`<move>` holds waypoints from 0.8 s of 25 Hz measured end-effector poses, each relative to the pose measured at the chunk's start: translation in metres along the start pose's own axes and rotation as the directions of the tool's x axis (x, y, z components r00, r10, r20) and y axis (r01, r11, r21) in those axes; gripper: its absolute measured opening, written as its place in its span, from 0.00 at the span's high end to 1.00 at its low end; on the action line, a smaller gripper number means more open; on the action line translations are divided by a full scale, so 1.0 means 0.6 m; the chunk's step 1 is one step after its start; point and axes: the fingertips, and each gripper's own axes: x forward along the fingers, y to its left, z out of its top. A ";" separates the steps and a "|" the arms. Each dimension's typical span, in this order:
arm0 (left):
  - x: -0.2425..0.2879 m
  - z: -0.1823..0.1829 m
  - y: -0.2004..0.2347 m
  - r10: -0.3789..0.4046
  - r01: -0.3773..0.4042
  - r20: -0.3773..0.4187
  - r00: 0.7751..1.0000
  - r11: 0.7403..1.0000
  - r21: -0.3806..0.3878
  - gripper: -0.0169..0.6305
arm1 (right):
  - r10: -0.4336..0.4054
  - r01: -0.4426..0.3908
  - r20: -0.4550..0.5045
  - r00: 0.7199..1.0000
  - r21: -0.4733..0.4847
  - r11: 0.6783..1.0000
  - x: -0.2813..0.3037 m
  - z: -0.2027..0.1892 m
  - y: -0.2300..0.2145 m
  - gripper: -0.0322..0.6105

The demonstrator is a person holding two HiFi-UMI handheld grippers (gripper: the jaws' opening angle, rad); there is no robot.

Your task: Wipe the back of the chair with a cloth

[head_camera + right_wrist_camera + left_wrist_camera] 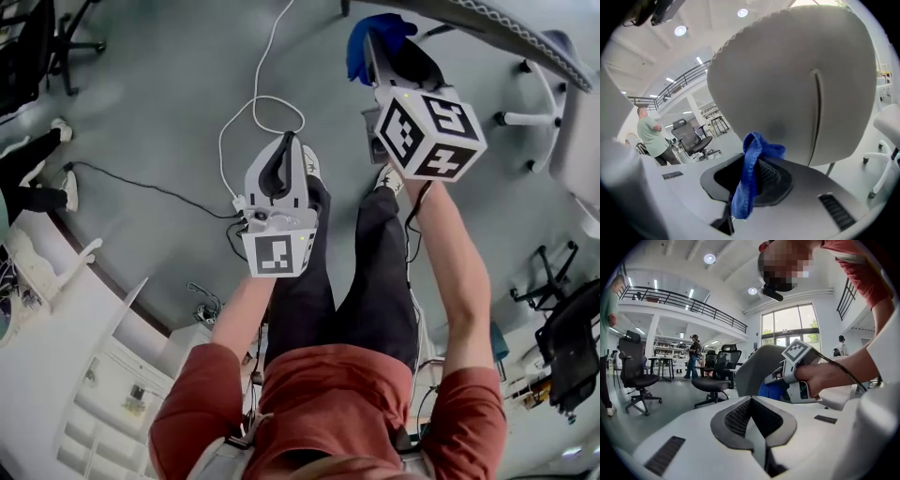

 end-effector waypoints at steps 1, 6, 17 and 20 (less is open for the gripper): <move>0.008 0.006 -0.018 -0.013 0.013 0.007 1.000 1.000 0.000 0.95 | -0.007 0.007 0.010 1.000 0.008 1.000 -0.020 0.003 -0.015 0.85; 0.040 0.026 -0.117 -0.096 0.095 0.017 0.995 0.995 0.030 0.95 | -0.056 0.054 0.050 0.997 0.045 0.998 -0.114 0.017 -0.100 0.85; 0.087 0.052 -0.295 -0.216 0.215 0.023 0.976 0.976 0.041 0.95 | -0.152 0.143 0.086 0.985 0.106 0.984 -0.227 0.049 -0.254 0.85; 0.092 0.058 -0.311 -0.229 0.228 0.024 0.973 0.972 0.051 0.95 | -0.156 0.146 0.117 0.981 0.097 0.985 -0.238 0.089 -0.266 0.85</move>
